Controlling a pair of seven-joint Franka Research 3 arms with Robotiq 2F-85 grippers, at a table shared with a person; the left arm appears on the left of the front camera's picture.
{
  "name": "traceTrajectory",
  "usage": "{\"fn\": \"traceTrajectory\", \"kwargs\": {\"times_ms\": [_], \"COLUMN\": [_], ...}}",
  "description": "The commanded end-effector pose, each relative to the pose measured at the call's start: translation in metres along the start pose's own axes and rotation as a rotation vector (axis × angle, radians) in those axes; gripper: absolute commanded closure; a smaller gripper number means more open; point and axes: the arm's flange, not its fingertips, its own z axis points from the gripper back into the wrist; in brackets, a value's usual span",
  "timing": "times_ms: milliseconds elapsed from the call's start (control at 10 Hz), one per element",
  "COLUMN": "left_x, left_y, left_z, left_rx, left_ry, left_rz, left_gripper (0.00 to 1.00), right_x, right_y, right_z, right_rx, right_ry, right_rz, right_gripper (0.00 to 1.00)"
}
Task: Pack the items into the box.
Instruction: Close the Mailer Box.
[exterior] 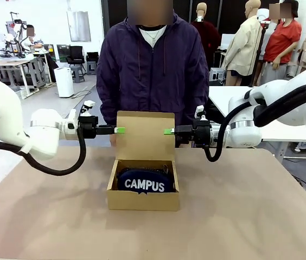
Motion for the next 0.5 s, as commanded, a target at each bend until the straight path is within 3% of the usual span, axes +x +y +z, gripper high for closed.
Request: {"fn": "traceTrajectory", "kwargs": {"times_ms": [0,200,400], "left_x": [-0.006,-0.012,-0.017], "left_y": [-0.03,-0.036,-0.037], "left_z": [0.009,0.011,0.007], "left_rx": [-0.071,-0.107,-0.142], "left_ry": [0.012,0.037,0.031], "left_rz": [-0.125,-0.188,-0.221], "left_gripper": [0.45,0.45,0.45], "right_x": [-0.021,-0.035,-0.044], "right_y": [0.029,0.034,0.029], "right_z": [-0.002,-0.007,-0.011], "right_rx": [-0.041,-0.092,-0.152], "right_ry": [0.059,0.128,0.129], "right_rz": [0.136,0.264,0.376], "right_gripper": [0.32,0.32,0.32]}}
